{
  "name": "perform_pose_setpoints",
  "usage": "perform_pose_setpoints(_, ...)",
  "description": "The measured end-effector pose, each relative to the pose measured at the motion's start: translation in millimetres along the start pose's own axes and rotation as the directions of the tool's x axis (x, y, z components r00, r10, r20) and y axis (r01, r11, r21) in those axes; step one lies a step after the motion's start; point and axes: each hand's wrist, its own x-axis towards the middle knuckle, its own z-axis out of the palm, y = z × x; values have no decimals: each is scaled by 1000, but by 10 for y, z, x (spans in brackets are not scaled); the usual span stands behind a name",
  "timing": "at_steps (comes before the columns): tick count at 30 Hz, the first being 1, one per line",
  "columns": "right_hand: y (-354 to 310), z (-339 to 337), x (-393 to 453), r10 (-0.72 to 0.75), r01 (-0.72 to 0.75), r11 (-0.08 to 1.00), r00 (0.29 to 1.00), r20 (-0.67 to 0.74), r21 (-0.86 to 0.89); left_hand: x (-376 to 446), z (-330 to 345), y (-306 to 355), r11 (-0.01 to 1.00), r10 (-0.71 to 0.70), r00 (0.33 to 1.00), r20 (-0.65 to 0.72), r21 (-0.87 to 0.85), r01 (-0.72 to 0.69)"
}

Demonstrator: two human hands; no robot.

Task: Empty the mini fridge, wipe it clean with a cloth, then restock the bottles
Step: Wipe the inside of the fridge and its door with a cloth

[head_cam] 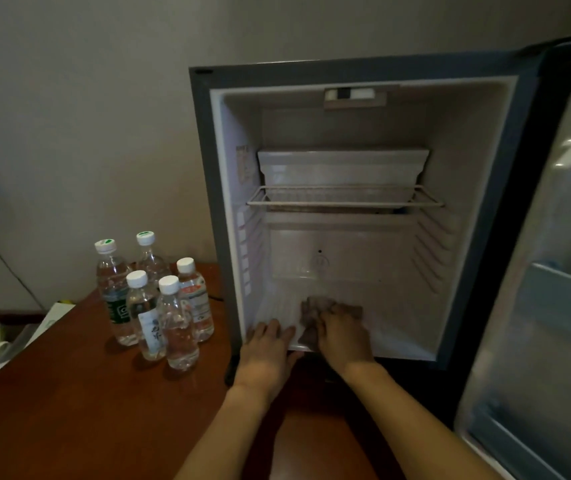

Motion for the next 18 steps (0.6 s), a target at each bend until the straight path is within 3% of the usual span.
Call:
perform_pose_setpoints(8,33,17,-548,-85,77,995,985,-150,-59,-2,-4,14,1000,14,1000,-13,5,-14)
perform_pose_setpoints(14,80,-94,-173,73,-73,997,997,20,-23,21,21,-19,1000,10,1000,-18,-5,-10)
perform_pose_setpoints(18,233,-141,112,2,0,999,999,-54,45,21,38,-20,1000,3,1000,-29,16,-2)
